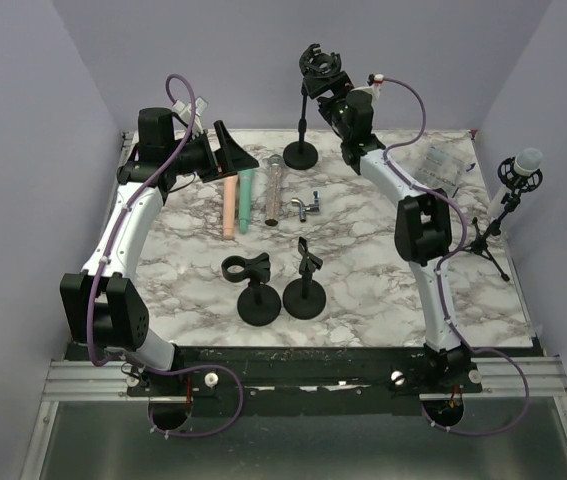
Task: Remove the microphone from the stand
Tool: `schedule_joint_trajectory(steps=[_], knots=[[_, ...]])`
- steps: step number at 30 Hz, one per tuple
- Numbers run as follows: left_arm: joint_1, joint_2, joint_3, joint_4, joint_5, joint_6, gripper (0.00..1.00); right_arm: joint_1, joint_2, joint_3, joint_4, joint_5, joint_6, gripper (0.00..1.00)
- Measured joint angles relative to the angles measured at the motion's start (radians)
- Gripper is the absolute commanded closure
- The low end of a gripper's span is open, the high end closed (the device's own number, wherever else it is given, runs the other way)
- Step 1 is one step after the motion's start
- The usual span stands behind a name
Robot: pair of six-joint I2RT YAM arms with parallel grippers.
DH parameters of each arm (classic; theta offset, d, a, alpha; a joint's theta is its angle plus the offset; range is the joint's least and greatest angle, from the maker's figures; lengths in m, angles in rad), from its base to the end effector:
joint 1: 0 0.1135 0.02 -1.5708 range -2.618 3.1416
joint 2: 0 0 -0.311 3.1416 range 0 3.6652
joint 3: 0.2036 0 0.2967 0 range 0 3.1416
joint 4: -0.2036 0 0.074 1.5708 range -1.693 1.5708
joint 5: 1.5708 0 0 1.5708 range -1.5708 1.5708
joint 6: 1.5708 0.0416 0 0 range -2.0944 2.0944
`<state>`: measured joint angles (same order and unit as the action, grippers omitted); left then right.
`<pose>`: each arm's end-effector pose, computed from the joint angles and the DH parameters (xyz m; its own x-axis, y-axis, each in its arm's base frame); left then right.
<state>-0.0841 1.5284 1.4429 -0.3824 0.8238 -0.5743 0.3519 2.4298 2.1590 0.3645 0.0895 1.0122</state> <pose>0.3888 -0.0634 0.4131 -0.7628 -0.3061 -0.5696 0.3516 0.5428 -0.7627 0.6269 0.2262 0.3075 -0.1737 0.8360 -0.5206 -0.2122 0.4844 0.8487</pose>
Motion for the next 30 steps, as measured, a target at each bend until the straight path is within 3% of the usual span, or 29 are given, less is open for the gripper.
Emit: schedule_joint_trajectory(steps=[10,15,26,30], knots=[[0.0,0.0,-0.001,0.002,0.003,-0.003,0.02,-0.002,0.018,-0.005,0.019,0.002,0.06,0.21],[0.001,0.0,-0.006,0.01,0.005,-0.009,0.02,-0.002,0.018,-0.068,0.109,-0.01,0.098,0.21],[0.006,0.0,-0.015,0.023,0.012,-0.018,0.02,0.002,0.042,-0.174,0.187,-0.034,0.093,0.1],[0.006,0.0,-0.015,0.024,0.016,-0.018,0.01,0.003,0.081,-0.174,0.083,-0.041,0.036,0.07]])
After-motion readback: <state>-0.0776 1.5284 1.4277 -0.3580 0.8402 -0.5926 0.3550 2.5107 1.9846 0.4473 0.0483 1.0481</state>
